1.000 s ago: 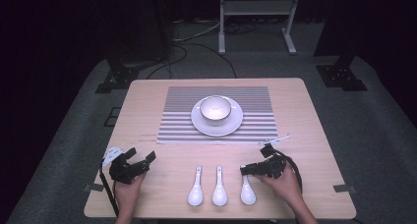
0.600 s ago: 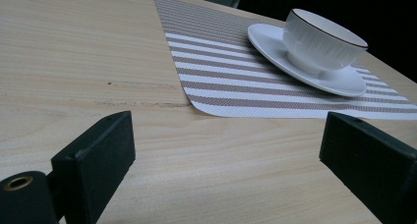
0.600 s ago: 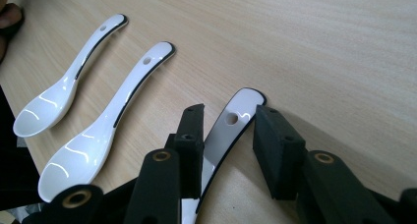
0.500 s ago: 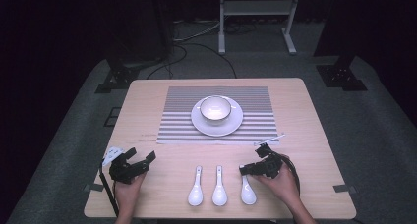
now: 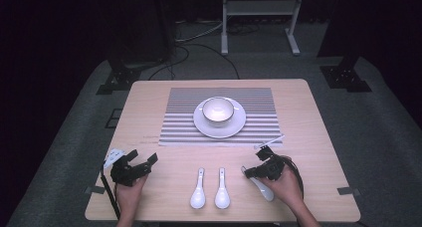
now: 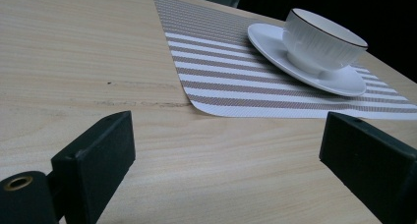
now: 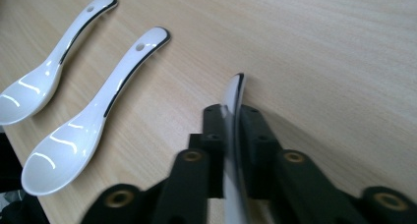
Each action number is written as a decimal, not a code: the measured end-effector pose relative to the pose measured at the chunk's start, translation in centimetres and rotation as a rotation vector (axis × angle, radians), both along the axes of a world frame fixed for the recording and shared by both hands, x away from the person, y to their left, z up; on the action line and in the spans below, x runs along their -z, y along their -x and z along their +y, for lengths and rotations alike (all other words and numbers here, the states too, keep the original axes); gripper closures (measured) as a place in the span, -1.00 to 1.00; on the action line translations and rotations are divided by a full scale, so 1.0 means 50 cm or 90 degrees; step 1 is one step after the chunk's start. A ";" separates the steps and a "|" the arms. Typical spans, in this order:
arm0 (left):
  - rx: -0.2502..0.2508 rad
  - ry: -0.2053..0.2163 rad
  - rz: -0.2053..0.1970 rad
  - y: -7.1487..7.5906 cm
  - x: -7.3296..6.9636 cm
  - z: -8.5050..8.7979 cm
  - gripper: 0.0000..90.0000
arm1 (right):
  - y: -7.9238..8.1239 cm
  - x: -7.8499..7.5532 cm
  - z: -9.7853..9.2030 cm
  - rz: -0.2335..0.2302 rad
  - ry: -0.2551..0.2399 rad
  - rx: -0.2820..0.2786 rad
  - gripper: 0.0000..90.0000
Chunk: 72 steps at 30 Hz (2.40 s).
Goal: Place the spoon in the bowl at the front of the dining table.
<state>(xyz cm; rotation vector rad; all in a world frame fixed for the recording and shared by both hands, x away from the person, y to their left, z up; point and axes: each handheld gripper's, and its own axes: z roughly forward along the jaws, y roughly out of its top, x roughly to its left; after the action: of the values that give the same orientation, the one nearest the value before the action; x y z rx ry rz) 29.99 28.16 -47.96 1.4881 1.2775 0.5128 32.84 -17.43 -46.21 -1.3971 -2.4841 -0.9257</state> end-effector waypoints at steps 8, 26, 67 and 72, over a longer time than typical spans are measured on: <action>0.000 -0.002 0.000 0.000 0.000 -0.001 -0.88 | 0.006 -0.008 -0.032 0.006 -0.064 0.014 0.90; -0.001 -0.001 0.000 0.000 0.000 -0.001 -0.88 | 0.008 -0.042 -0.099 0.010 -0.216 0.055 0.87; 0.000 0.005 0.000 0.000 0.000 0.001 -0.88 | -0.084 -0.085 -0.070 0.025 -0.350 0.117 0.88; 0.000 0.006 -0.001 0.000 0.000 0.001 -0.88 | -0.097 -0.100 -0.057 0.022 -0.353 0.115 0.88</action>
<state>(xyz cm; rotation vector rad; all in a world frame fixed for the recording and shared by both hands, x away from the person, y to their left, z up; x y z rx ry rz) 29.98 28.19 -47.98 1.4795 1.2771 0.5082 37.67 -20.30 -41.22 -1.4229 -1.8750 -1.4659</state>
